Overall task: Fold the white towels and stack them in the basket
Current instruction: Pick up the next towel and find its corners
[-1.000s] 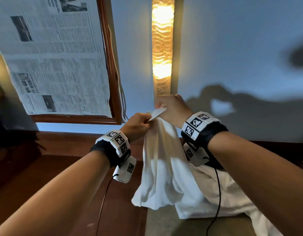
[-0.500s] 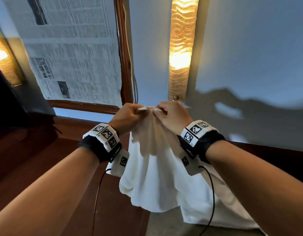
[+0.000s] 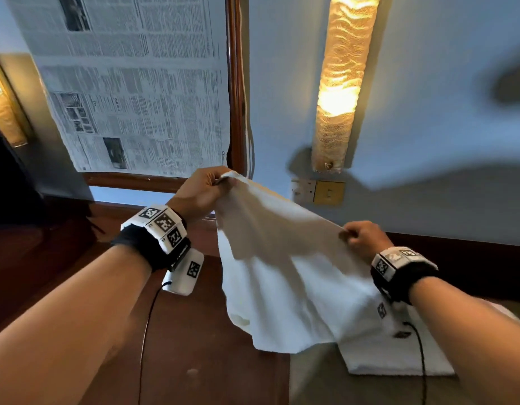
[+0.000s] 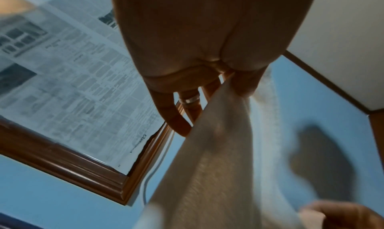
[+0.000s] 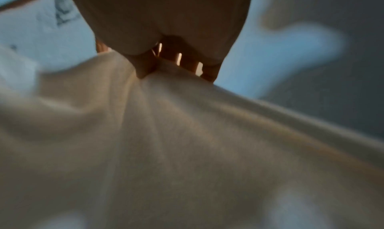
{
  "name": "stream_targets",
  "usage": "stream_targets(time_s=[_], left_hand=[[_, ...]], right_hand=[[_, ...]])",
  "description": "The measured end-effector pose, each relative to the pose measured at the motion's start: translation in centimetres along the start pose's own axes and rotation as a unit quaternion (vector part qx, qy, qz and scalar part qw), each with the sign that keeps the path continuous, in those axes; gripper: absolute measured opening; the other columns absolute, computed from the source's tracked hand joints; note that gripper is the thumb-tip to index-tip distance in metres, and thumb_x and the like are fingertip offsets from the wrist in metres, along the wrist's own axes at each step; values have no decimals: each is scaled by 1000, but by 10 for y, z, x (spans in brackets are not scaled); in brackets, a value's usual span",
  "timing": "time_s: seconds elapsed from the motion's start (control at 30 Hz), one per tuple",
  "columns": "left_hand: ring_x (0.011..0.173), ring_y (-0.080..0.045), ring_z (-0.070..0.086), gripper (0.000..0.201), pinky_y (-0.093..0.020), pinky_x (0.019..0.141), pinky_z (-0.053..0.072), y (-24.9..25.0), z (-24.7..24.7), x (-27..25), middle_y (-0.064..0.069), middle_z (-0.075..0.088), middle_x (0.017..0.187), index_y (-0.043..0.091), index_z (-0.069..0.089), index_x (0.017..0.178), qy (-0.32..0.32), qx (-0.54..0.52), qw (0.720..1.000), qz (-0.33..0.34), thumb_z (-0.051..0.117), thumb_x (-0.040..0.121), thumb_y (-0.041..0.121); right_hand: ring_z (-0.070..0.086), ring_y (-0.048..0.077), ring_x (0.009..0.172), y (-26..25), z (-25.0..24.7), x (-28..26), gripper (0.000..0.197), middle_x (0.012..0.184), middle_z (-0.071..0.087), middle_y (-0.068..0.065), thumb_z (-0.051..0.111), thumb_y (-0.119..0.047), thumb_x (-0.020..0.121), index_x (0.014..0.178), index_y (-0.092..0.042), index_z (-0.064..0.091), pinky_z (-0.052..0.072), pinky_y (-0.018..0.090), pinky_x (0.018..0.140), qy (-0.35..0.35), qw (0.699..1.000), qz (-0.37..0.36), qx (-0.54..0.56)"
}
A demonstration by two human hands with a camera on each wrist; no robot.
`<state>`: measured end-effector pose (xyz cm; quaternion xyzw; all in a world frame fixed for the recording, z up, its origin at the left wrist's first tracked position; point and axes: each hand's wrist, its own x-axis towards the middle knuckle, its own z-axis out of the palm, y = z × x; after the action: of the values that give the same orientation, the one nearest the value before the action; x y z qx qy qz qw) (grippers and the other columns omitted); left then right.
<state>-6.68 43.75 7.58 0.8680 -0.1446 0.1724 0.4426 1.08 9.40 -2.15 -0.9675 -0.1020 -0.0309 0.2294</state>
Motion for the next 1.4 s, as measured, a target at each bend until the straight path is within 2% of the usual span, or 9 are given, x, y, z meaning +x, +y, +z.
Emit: stream_targets(time_s=[0.17,0.27,0.37,0.53,0.67,0.83,0.97,1.23,1.4], left_hand=[[76,-2,66,23,-17,67,53,-4,-14,-13,12,72,83,4,71,105,-78,-145,986,11,48,103,5],[87,11,65,20,-13,77,50,1,-13,-17,5,72,101,1,67,106,-101,-202,974,26,48,103,2],[88,3,60,20,-17,83,48,3,1,-25,-7,71,94,8,68,98,-147,-210,965,56,51,102,19],[70,-1,60,25,-21,69,50,9,14,-43,15,66,72,19,63,84,-127,-245,959,56,49,105,16],[78,-14,60,24,-31,77,52,20,7,-60,1,64,83,20,65,88,-163,-255,952,43,48,106,22],[75,-11,61,27,-25,72,53,19,-13,-63,0,64,82,17,65,91,-164,-287,944,-12,46,106,29],[77,-15,63,26,-30,74,54,13,-13,-70,-1,67,83,17,65,91,-183,-298,936,-40,47,105,29],[83,-19,61,23,-35,78,52,49,38,-55,-7,64,91,19,65,95,-141,-311,940,-19,46,106,27],[90,-27,60,27,-47,89,50,64,89,-42,-14,64,96,13,65,95,-187,-288,938,-37,50,105,32]], right_hand=[[65,31,92,-100,-13,-16,23,98,74,10,53,-15,89,97,-17,75,50,37,81,221,966,-102,91],[65,25,83,-165,-23,-36,25,86,73,5,49,-15,84,86,-11,73,49,34,76,273,932,-202,125],[52,16,64,-208,-27,-58,18,63,57,-10,56,-16,84,67,-16,61,36,27,62,290,926,-219,102],[53,29,63,-216,-10,-110,31,65,61,7,65,-34,86,73,-6,63,43,35,60,301,943,-104,97],[50,25,65,-203,25,-146,24,73,62,11,67,-22,92,81,-1,61,40,35,64,249,961,-70,101],[52,23,71,-121,62,-171,21,78,60,7,63,-26,95,84,-9,69,34,30,66,181,974,109,80],[63,32,83,-81,52,-180,21,79,66,6,56,-25,98,82,-20,68,47,36,71,190,953,199,126],[65,17,75,-151,-27,-119,12,81,73,3,63,-17,87,88,-13,75,48,26,71,270,950,-107,117],[45,17,55,-124,-49,-107,22,53,49,-3,68,-17,82,62,-9,63,34,26,58,292,949,-86,84]])
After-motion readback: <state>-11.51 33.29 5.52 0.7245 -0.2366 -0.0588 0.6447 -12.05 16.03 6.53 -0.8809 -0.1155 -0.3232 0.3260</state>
